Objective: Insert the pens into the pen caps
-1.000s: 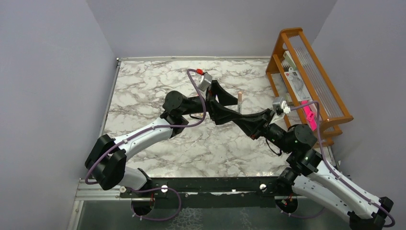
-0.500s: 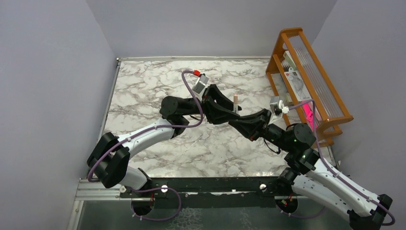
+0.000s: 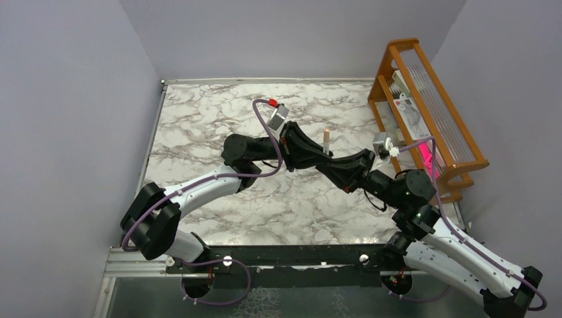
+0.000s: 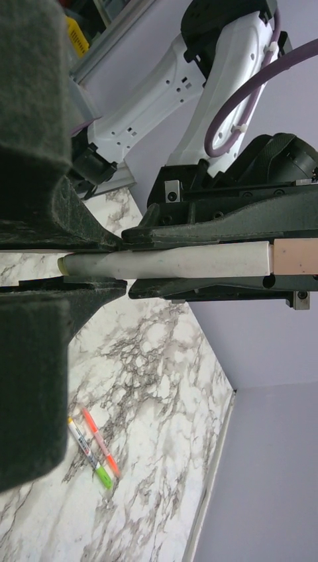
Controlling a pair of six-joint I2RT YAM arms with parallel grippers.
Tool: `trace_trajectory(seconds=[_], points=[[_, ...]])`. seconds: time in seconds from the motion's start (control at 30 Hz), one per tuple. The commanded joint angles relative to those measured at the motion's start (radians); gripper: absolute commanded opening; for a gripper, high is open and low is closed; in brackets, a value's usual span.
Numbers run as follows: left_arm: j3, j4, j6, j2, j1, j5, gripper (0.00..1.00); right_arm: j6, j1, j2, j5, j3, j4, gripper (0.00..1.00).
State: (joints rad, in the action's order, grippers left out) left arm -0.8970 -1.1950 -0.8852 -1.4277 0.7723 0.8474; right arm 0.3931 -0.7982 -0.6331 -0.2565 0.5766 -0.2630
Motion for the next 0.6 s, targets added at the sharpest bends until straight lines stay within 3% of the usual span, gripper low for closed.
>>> trace_trajectory(seconds=[0.0,0.07,0.17,0.3,0.43,0.57], points=[[0.009,0.015,0.057,0.004,0.007,-0.023,0.00,-0.013,-0.004,-0.001,-0.023,0.013,0.010,0.01],[0.009,0.052,0.088,0.008,0.007,-0.036,0.00,-0.021,-0.004,0.005,-0.012,0.011,0.023,0.02],[-0.008,0.130,0.154,0.010,0.007,-0.024,0.00,-0.060,-0.004,0.018,0.043,0.050,0.115,0.25],[-0.050,0.390,0.332,0.034,-0.004,-0.070,0.00,-0.141,-0.004,0.083,0.153,0.114,0.263,0.45],[-0.063,0.467,0.395,0.037,-0.018,-0.080,0.00,-0.214,-0.004,0.103,0.183,0.230,0.417,0.54],[-0.071,0.465,0.379,0.001,-0.016,-0.026,0.00,-0.235,-0.004,0.091,0.191,0.303,0.455,0.56]])
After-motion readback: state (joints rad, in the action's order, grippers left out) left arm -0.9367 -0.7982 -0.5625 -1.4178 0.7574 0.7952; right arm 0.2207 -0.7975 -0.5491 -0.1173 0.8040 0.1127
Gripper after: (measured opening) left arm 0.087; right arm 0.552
